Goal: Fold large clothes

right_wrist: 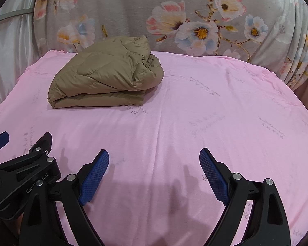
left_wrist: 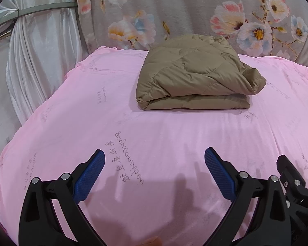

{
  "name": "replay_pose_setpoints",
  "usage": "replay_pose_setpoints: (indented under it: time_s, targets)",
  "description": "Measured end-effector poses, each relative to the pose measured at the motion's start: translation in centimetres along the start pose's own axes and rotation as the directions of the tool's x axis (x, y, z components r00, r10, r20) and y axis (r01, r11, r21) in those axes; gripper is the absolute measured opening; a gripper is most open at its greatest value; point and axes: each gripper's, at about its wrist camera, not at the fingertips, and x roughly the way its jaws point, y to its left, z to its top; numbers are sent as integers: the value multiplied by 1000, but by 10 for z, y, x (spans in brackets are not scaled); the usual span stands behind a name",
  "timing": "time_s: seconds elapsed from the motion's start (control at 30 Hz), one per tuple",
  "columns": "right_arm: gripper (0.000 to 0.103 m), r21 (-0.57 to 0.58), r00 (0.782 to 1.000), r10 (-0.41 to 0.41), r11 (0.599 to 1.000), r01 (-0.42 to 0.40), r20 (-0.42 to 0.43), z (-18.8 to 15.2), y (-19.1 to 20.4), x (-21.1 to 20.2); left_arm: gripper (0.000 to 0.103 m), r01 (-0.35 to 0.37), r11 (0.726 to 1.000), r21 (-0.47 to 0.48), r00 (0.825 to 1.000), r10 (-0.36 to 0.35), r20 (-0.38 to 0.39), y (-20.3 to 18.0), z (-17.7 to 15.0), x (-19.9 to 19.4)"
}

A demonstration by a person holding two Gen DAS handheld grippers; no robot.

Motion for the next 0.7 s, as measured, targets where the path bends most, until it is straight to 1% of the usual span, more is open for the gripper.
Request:
replay_pose_setpoints:
  time_s: [0.7]
  targets:
    - [87, 2, 1000, -2, 1000, 2, 0, 0, 1, 0, 95, -1, 1000, -1, 1000, 1, -3, -2, -2, -1]
